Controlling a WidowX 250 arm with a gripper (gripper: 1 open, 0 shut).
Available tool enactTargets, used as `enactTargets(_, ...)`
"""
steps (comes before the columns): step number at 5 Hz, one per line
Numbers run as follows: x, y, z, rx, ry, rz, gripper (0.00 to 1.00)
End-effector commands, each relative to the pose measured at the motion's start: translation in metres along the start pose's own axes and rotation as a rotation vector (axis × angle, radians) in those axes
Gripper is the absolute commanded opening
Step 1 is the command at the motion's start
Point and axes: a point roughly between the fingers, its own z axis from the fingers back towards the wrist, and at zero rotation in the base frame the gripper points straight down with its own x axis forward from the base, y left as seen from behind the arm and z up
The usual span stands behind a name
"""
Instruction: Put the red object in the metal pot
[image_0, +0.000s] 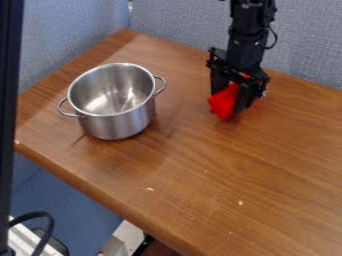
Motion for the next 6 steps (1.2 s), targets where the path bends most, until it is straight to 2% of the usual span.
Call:
enactTargets(1,0.007,0.010,0.023,0.020,-0.065,0.019,0.00)
enactTargets(3,0.007,0.019,0.031,0.030,-0.086,0.035,0.00)
enactTargets(5,0.010,0.031,0.048,0.060,-0.148,0.067,0.00)
enactTargets(6,0.021,0.031,0.047,0.081,-0.183,0.083,0.00)
